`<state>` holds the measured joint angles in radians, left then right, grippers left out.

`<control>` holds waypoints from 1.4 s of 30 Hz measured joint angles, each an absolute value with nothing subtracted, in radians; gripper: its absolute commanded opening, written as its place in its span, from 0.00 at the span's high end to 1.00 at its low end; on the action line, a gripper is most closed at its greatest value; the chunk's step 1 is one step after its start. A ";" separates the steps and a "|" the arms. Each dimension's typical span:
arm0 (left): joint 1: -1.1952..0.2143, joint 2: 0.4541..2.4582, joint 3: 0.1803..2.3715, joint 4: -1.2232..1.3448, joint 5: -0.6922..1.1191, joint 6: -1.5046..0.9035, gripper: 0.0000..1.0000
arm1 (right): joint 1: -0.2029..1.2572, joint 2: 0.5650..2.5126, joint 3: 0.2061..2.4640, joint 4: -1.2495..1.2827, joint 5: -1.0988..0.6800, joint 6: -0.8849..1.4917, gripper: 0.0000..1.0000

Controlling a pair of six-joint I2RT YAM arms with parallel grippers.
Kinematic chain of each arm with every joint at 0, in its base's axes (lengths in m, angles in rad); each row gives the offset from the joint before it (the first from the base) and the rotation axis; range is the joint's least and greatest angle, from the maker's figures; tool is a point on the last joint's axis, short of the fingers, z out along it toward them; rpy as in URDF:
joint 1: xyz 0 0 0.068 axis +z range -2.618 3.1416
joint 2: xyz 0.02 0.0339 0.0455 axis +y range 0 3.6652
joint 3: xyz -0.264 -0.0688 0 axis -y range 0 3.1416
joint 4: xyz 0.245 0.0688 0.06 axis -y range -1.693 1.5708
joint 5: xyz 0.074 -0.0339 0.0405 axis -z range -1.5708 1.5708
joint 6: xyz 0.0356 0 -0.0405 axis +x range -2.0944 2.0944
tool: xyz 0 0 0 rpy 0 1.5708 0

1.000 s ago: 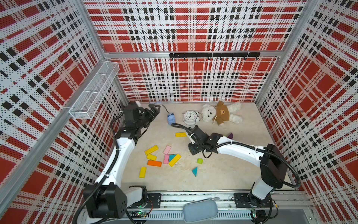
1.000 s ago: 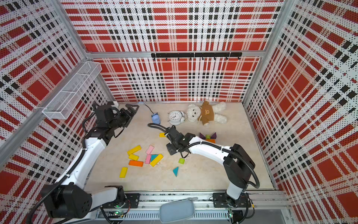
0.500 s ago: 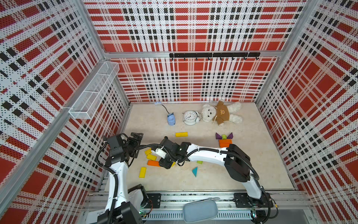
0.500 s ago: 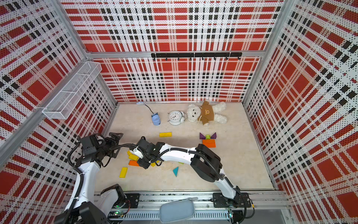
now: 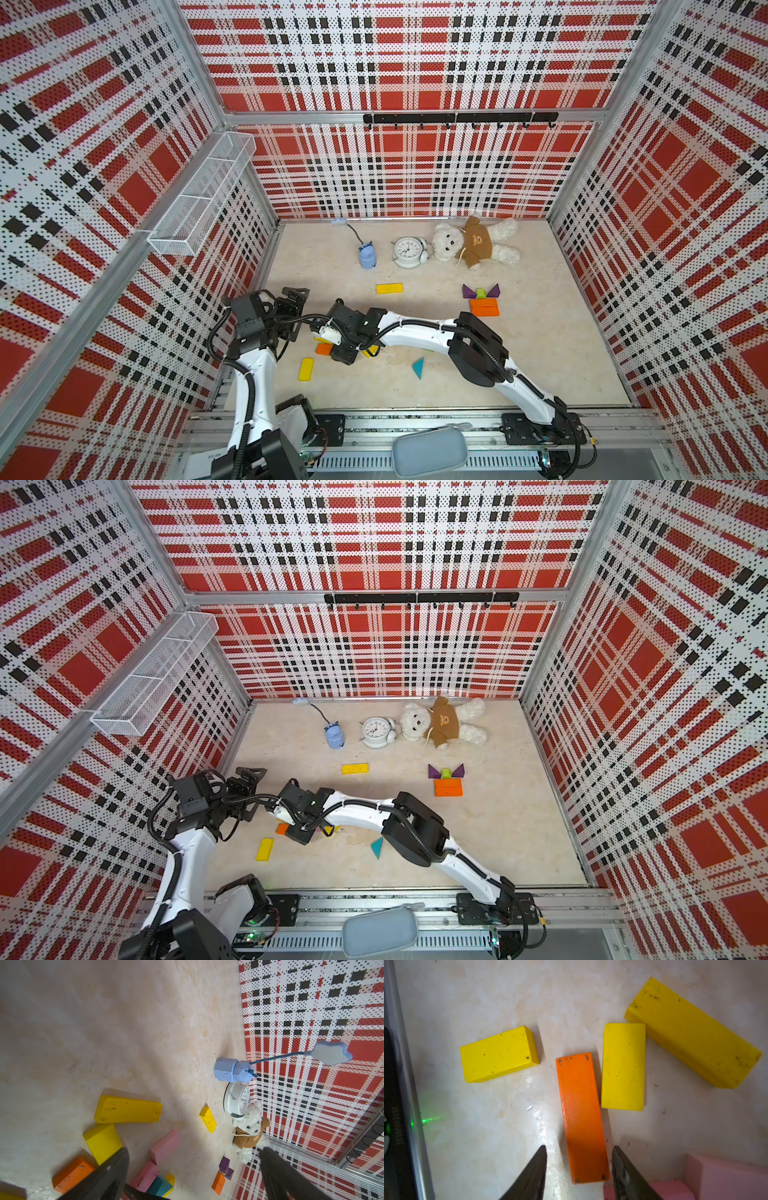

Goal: Assemble a carrot with building blocks
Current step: Pick up the building block from the center of the board.

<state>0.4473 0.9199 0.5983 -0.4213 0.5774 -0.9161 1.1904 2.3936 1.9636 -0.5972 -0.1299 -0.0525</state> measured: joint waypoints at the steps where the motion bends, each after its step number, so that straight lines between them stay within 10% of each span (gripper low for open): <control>1: 0.447 0.920 0.598 -0.415 0.581 -0.917 0.01 | 1.192 2.397 1.969 -0.598 -0.130 -0.055 0.53; 7: 0.448 0.920 0.598 -0.395 0.601 -0.926 0.00 | 1.195 2.401 1.969 -0.593 -0.130 -0.056 0.62; 14: 0.448 0.920 0.598 -0.373 0.618 -0.940 0.00 | 1.210 2.401 1.938 -0.593 -0.097 -0.058 0.43; 23: 0.449 0.906 0.583 -0.342 0.621 -0.957 0.01 | 1.225 2.401 1.935 -0.579 -0.033 -0.032 0.68; 42: 0.417 0.896 0.626 -0.215 0.657 -1.073 0.01 | 1.207 2.020 1.594 -0.478 0.013 0.042 0.71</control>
<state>0.4168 0.8955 0.6258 -0.2153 0.6571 -1.0733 1.2072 2.0201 1.5944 -0.4782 0.0128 0.0422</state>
